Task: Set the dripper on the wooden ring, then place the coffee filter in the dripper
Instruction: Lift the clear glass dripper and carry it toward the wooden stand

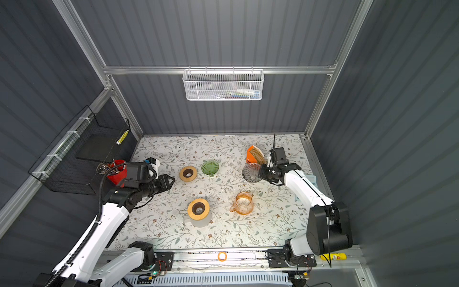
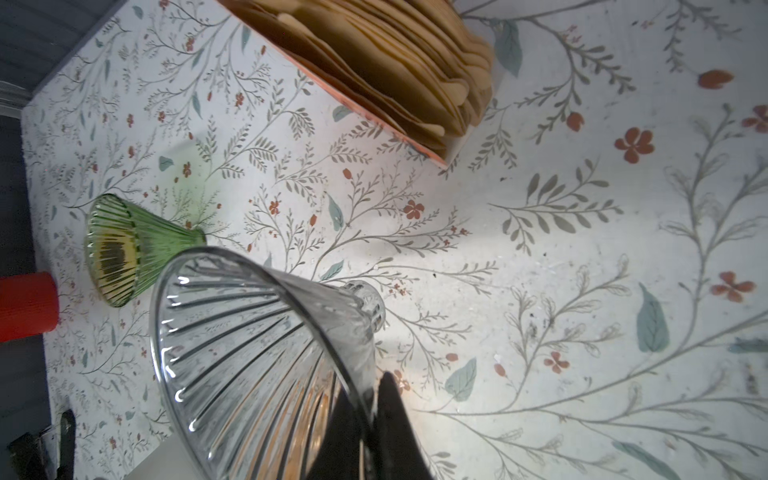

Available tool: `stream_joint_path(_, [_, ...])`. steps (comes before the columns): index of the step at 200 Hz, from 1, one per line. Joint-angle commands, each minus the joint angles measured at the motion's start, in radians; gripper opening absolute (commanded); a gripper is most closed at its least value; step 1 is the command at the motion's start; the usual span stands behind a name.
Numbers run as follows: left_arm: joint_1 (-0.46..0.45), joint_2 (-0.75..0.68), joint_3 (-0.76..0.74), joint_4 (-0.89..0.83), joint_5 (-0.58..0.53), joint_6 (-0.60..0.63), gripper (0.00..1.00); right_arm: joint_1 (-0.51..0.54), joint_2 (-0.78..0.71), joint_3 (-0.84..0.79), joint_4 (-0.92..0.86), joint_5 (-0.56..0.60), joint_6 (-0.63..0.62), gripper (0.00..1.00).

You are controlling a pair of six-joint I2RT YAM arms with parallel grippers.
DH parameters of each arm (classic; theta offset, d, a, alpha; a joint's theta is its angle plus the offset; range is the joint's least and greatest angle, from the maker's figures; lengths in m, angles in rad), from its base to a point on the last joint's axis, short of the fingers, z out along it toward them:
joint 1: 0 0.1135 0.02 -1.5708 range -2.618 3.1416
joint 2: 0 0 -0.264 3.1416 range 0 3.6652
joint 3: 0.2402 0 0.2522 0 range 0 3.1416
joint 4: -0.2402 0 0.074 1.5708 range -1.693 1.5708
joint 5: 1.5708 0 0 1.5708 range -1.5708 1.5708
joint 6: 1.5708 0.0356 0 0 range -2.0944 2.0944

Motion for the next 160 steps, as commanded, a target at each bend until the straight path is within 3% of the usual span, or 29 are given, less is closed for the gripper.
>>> stream_joint_path(1, [0.007,-0.004,0.047,-0.087,-0.007,0.024,0.43,0.003,-0.061,0.059,-0.059,-0.062,-0.024,0.0])
stream_joint_path(58, [0.007,-0.003,0.104,-0.22,-0.01,0.022,0.41,0.09,-0.148,0.178,-0.221,-0.133,-0.075,0.0])
stream_joint_path(160, [0.005,-0.037,0.206,-0.41,-0.054,0.021,0.4,0.448,-0.052,0.423,-0.401,-0.127,-0.143,0.0])
